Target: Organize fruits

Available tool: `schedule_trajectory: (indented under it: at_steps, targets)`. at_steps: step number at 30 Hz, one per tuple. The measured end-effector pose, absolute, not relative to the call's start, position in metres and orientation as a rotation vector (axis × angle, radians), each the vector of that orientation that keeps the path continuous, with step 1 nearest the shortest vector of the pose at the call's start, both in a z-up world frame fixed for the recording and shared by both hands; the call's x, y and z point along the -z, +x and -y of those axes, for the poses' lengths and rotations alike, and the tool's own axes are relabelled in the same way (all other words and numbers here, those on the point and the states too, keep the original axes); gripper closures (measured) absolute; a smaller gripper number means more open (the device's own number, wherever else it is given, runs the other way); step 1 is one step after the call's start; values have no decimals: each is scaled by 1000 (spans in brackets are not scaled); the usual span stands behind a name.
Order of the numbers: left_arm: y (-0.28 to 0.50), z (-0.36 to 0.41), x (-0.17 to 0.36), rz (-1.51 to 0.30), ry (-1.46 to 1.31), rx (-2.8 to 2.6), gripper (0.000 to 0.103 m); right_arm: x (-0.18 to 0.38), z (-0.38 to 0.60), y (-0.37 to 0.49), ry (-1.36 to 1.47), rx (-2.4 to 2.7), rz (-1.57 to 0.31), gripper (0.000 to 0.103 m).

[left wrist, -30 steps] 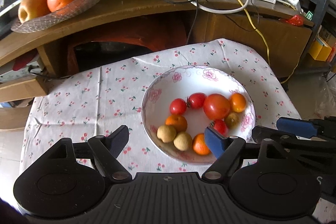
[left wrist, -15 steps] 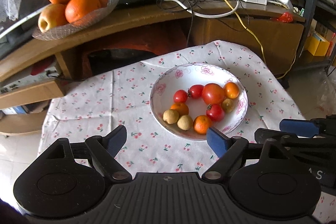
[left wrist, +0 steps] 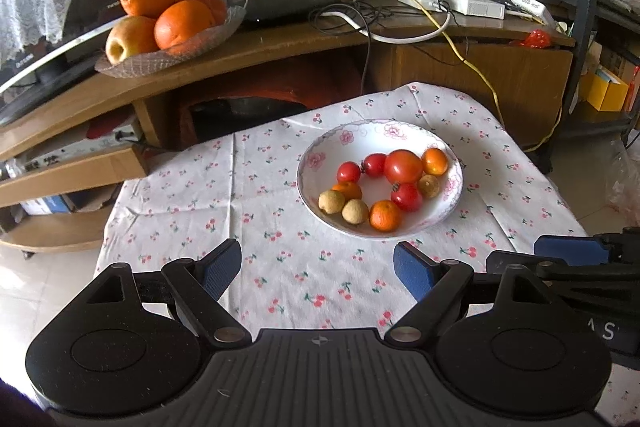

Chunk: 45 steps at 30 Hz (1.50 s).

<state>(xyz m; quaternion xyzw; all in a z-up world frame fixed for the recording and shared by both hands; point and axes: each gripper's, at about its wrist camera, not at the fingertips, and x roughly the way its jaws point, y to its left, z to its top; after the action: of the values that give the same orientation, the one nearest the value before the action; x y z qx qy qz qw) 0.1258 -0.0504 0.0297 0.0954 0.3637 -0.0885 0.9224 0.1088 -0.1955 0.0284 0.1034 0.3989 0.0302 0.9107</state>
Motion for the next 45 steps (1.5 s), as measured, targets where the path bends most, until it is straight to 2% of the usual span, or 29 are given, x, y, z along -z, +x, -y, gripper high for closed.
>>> schedule_trajectory:
  at_steps: [18, 43, 45]
  targets:
    - [84, 36, -16, -801, 123, 210, 15, -22, 190, 62, 213, -68, -843, 63]
    - [68, 22, -3, -920, 76, 194, 15, -10, 182, 41, 230, -101, -870, 63]
    - [69, 23, 0, -945, 65, 183, 19, -8, 180, 42, 220, -99, -877, 63]
